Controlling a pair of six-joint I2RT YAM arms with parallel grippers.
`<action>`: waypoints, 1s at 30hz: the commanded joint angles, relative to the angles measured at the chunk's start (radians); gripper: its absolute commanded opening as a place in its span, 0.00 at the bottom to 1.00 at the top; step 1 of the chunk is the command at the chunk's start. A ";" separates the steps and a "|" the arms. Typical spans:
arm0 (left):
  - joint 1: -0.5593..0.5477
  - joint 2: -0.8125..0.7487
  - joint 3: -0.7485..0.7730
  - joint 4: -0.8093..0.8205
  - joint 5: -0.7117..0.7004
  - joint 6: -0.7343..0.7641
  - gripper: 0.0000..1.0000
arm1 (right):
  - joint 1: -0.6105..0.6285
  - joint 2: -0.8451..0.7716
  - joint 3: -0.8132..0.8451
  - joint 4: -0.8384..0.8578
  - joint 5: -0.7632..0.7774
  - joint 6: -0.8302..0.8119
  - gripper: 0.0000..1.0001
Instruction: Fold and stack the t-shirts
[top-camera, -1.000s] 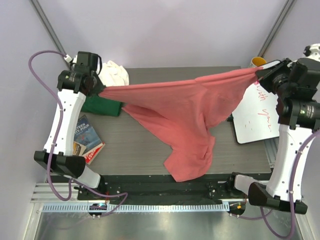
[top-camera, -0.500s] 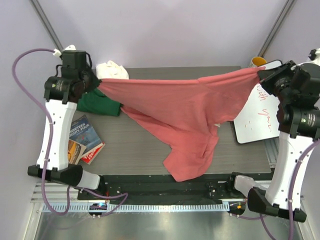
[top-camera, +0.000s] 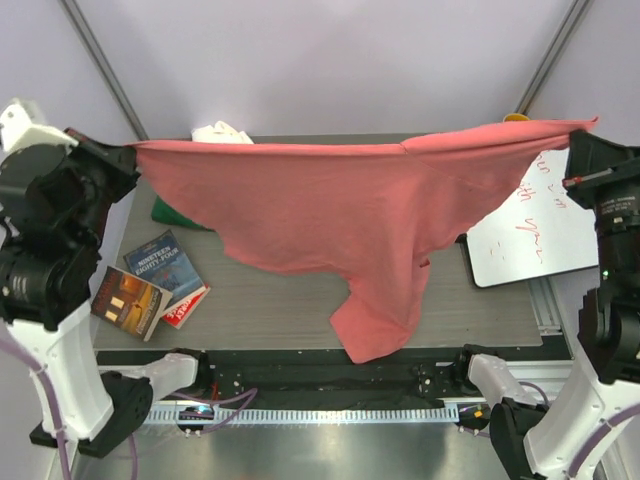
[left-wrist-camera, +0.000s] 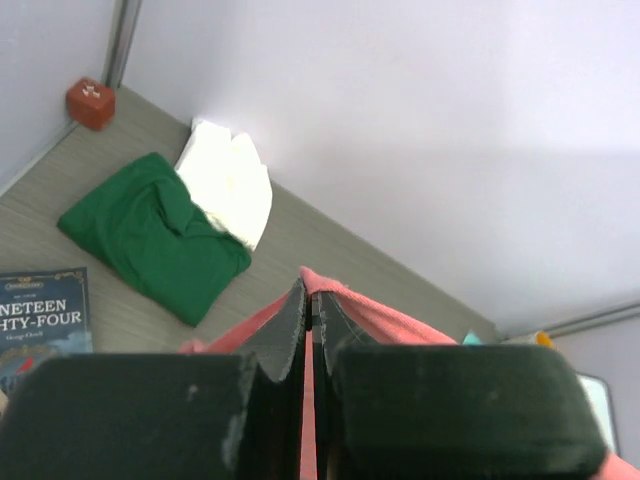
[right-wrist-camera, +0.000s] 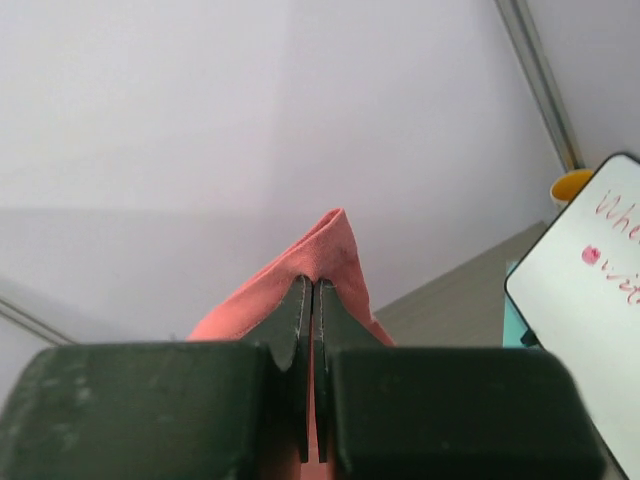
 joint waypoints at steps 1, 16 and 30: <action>0.012 -0.134 -0.042 0.147 -0.200 -0.036 0.00 | 0.000 0.008 0.126 0.026 0.182 -0.071 0.01; -0.044 -0.047 0.052 0.164 -0.343 0.030 0.00 | 0.041 0.118 0.218 -0.060 0.308 -0.157 0.01; 0.003 0.278 -0.338 0.069 -0.130 -0.021 0.00 | 0.041 0.287 -0.201 -0.177 0.176 -0.171 0.01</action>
